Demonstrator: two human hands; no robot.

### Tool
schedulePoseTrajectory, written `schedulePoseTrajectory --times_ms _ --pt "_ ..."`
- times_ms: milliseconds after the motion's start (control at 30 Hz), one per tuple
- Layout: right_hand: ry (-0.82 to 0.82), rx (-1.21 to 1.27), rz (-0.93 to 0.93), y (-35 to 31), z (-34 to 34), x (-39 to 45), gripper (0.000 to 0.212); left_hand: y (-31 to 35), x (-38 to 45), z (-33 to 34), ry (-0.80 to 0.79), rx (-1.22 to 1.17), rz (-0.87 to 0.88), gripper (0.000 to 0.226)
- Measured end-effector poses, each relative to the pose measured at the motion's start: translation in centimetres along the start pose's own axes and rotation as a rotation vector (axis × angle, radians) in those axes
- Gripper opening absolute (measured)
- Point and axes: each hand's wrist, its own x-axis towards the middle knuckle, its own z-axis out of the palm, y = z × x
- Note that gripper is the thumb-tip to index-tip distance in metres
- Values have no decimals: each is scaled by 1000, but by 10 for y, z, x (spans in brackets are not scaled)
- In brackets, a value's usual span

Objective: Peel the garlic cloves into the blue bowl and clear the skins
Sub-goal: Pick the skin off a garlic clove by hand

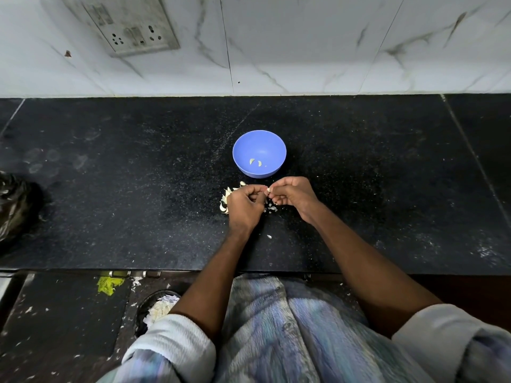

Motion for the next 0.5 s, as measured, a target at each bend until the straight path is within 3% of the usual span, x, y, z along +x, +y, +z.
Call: schedulePoseTrajectory --times_ms 167,267,500 --pt "-9 19 26 1 4 0 28 -2 -3 4 15 -4 -42 13" --pt "-9 53 29 1 1 -1 17 -4 -3 3 31 -15 -92 15" --pt "19 62 -4 4 -2 -2 13 2 -6 5 32 14 -17 10"
